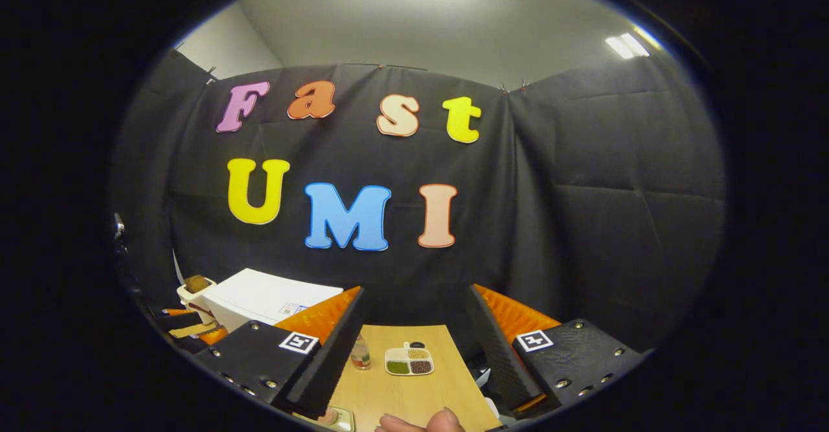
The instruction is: Open the microwave oven with the left hand, put the food in, and close the microwave oven.
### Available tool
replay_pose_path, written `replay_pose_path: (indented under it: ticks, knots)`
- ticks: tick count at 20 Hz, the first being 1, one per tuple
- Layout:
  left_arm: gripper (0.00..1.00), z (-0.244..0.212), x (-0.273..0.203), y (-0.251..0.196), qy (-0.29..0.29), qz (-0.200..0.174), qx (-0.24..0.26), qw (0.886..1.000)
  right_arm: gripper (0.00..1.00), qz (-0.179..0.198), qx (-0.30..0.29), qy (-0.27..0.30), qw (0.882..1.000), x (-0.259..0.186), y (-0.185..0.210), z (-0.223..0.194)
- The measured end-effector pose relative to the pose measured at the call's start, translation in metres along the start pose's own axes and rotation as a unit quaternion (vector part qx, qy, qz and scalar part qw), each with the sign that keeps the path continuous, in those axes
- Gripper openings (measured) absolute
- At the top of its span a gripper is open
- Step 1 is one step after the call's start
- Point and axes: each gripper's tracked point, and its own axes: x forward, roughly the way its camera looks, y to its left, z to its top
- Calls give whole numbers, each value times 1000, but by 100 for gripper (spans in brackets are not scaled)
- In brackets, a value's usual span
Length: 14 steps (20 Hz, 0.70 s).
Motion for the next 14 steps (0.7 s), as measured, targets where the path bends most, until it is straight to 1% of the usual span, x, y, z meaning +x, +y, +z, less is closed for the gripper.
replay_pose_path:
  ticks: [1,4,5,6,7,8,9,10,11,14]
  knots:
    - [96,-13,14,1,10,-8,1,1000,95,-8,-4,11,1000,0,3,-6]
    - [97,-53,55,2,37,-30,5,999,95,-35,-26,41,998,5,7,-21]
    - [94,-65,69,3,47,-34,6,998,96,-40,-27,50,998,6,9,-24]
    - [96,-77,82,2,56,-40,5,998,95,-43,-29,60,997,8,13,-29]
    - [94,-88,95,1,64,-45,2,997,95,-49,-31,72,996,9,14,-35]
    - [99,-102,109,0,74,-50,0,996,95,-54,-31,86,994,10,14,-44]
    - [97,-115,124,0,84,-52,-1,995,95,-56,-30,99,993,10,16,-51]
    - [99,-128,136,2,100,-52,1,994,96,-58,-30,110,992,11,19,-57]
    - [97,-141,148,3,117,-50,1,992,95,-61,-30,117,991,12,20,-62]
    - [98,-173,182,-1,150,-58,-17,987,95,-70,-26,140,987,15,22,-76]
